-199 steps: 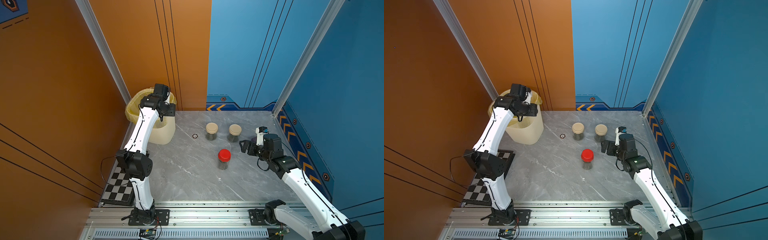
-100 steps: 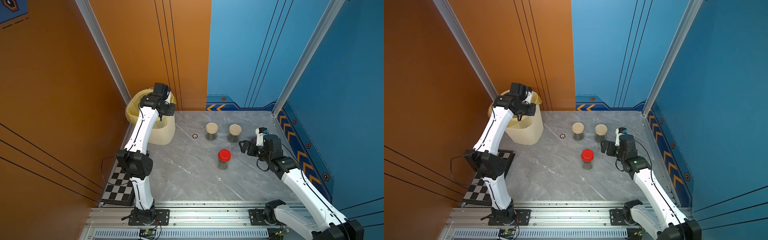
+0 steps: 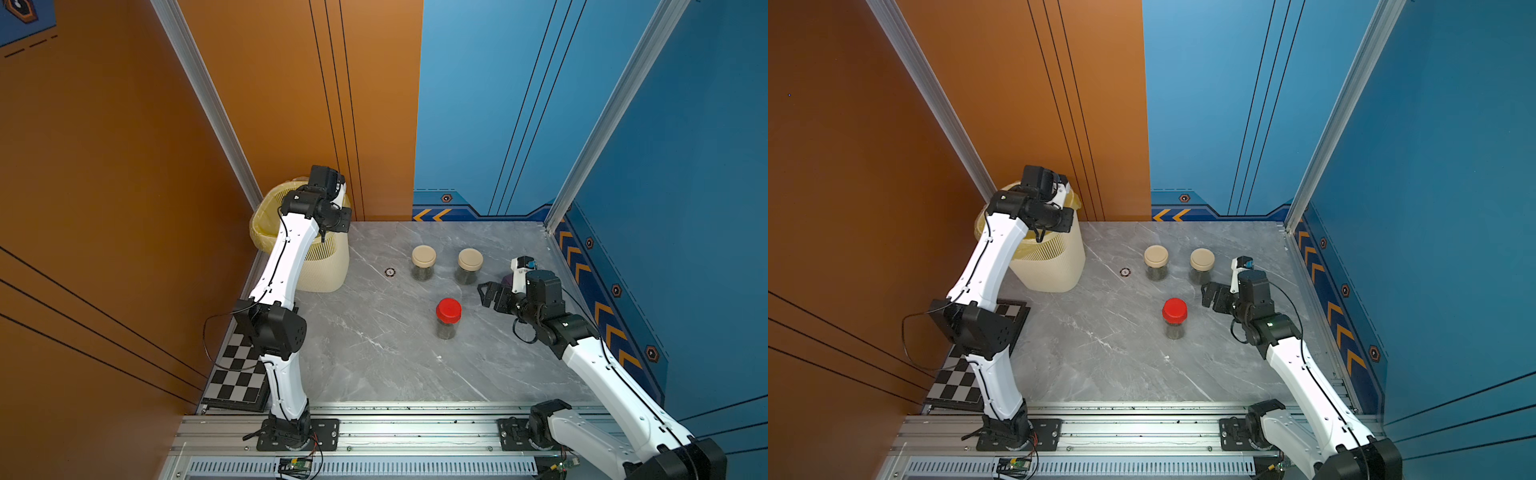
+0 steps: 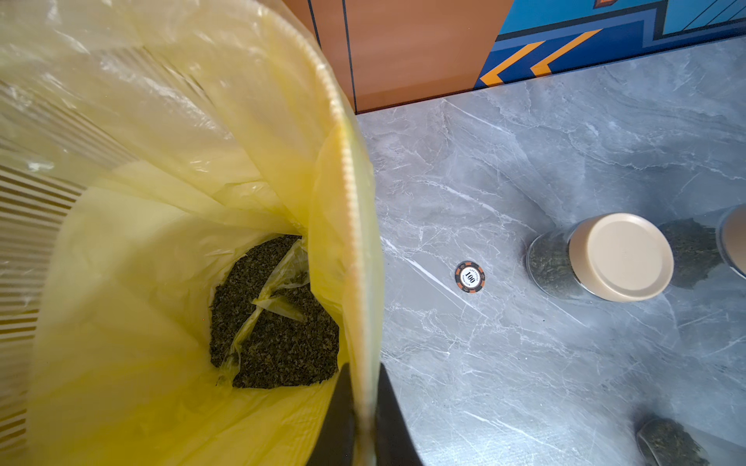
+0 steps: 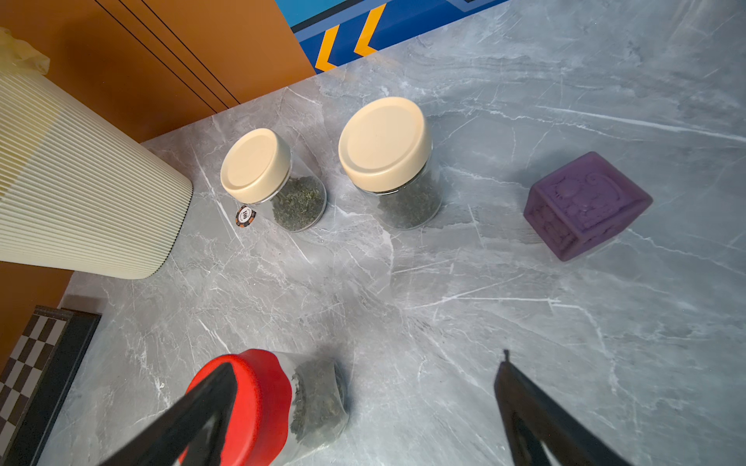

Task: Empty moldy tea leaves from jars
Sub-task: Move the trash bin to the center of the board.

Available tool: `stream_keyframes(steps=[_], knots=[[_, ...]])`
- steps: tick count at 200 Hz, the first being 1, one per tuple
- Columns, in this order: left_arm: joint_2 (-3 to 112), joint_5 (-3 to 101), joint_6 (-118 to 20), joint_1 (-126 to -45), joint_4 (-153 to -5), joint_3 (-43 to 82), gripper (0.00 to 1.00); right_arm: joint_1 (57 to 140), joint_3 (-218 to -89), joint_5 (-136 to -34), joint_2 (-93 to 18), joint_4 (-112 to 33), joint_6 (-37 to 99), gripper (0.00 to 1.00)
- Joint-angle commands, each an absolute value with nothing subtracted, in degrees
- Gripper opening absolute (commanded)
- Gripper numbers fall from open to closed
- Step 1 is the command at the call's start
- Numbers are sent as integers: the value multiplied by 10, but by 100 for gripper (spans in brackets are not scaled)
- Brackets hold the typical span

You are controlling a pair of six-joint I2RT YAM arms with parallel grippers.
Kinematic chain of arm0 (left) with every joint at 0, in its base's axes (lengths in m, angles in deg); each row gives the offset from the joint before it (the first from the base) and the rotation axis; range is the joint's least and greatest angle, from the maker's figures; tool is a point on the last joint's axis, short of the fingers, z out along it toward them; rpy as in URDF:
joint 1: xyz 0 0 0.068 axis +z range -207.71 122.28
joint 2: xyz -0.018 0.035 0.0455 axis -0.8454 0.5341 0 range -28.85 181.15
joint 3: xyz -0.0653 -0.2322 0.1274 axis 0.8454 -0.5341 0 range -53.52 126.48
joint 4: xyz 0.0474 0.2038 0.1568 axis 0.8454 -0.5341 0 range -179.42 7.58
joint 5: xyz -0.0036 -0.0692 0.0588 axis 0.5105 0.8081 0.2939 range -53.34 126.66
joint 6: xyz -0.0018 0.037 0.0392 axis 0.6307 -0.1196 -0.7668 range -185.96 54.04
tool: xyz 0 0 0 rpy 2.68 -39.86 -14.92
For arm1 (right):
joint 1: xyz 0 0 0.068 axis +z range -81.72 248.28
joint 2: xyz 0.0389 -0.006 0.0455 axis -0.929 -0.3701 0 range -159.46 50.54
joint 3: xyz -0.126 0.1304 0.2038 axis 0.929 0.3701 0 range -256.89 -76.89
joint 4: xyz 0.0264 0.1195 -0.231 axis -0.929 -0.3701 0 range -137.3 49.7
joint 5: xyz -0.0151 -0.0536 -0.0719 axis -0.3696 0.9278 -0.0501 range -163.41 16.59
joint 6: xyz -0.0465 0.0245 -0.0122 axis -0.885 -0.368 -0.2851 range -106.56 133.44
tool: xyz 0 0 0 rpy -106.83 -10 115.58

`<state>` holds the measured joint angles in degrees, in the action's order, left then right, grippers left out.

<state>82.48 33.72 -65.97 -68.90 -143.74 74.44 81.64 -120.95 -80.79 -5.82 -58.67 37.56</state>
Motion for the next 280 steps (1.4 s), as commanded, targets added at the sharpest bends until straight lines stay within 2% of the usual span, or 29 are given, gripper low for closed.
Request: stream_keyframes(steps=[1,72,161,229,280], knots=[[802,359,-647,-707,-1453,741,0,812,-1205,-813,-58,-573,383,100],[745,349,-620,-753,-1485,739,0,812,-1208,-818,-60,-573,385,100],[656,267,-531,-880,-1520,647,0,812,-1205,-822,-56,-573,391,100],[668,166,-416,-983,-1558,617,0,812,-1199,-829,-50,-574,394,100],[733,150,-384,-991,-1558,676,0,813,-1197,-833,-50,-575,393,100]])
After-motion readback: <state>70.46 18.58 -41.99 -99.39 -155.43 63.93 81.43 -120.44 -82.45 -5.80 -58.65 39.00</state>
